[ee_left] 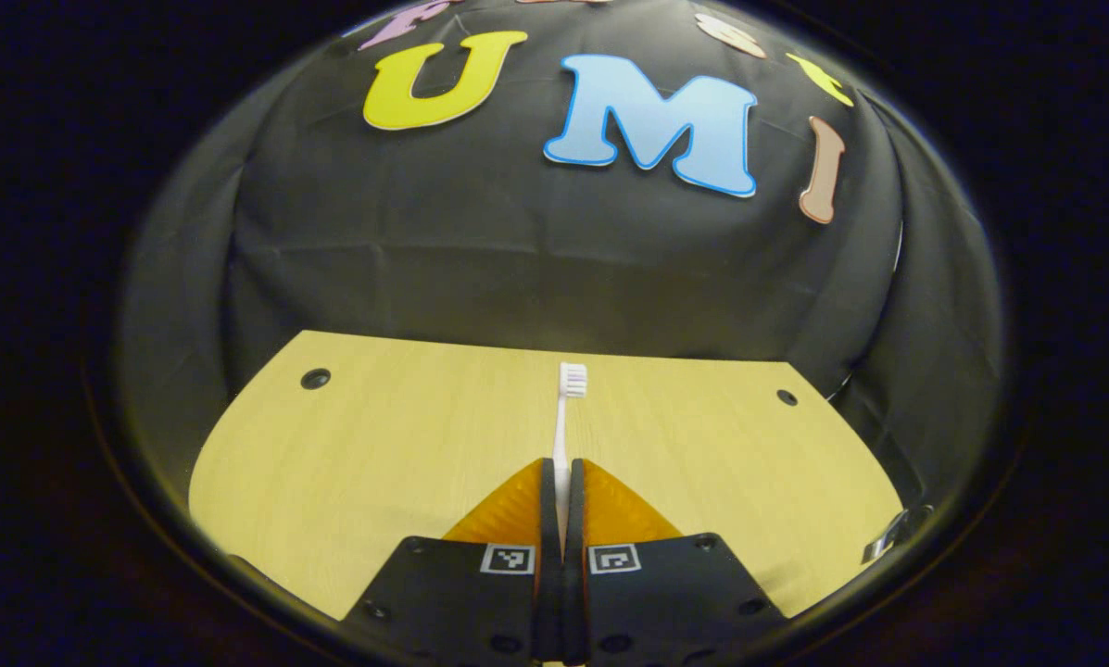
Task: Put the toothbrush and toothpaste on the desktop into the cup, then pick up the cup and place it on the coaster on the desktop.
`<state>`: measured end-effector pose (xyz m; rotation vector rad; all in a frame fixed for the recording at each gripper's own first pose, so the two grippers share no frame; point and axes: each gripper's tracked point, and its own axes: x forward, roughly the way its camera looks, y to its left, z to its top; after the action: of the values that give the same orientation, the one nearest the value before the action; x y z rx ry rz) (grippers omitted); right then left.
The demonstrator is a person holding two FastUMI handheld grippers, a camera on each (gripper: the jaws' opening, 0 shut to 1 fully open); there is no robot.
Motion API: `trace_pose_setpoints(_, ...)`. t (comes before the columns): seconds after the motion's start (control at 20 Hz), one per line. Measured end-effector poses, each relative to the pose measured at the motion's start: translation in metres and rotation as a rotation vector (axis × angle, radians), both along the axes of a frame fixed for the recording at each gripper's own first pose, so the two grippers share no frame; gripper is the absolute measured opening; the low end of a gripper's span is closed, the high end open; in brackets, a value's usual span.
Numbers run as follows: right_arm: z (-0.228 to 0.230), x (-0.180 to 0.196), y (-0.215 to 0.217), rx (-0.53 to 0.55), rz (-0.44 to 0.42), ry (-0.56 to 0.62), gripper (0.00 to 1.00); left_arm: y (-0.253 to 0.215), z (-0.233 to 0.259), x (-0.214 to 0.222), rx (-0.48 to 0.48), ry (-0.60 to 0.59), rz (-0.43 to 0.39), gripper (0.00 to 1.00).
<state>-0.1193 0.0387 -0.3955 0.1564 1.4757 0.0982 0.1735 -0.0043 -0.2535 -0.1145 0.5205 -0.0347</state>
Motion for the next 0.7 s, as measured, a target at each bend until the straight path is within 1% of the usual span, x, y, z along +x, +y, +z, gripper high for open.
trace_pose_setpoints(0.25, 0.000, 0.000, 0.000, 0.006, 0.004, 0.004, 0.12, 0.002, -0.028, -0.007, 0.028, 0.019, 0.026, 0.07)
trace_pose_setpoints(0.4, 0.000, 0.000, 0.000, 0.008, 0.007, 0.007, 0.12, 0.001, -0.035, -0.014, 0.046, 0.033, 0.030, 0.07)
trace_pose_setpoints(0.45, 0.000, 0.000, -0.001, 0.010, 0.008, 0.008, 0.11, 0.001, -0.033, -0.013, 0.051, 0.025, 0.027, 0.13)
trace_pose_setpoints(0.5, 0.000, 0.000, 0.000, 0.011, 0.009, 0.009, 0.12, 0.001, -0.033, -0.015, 0.052, 0.029, 0.028, 0.10)
trace_pose_setpoints(0.6, 0.000, 0.000, -0.001, 0.011, 0.010, 0.008, 0.12, 0.002, -0.038, -0.018, 0.040, 0.046, 0.029, 0.22)
trace_pose_setpoints(0.7, -0.001, 0.000, 0.000, 0.010, 0.014, 0.006, 0.12, 0.007, -0.042, -0.024, 0.044, 0.061, 0.044, 0.21)
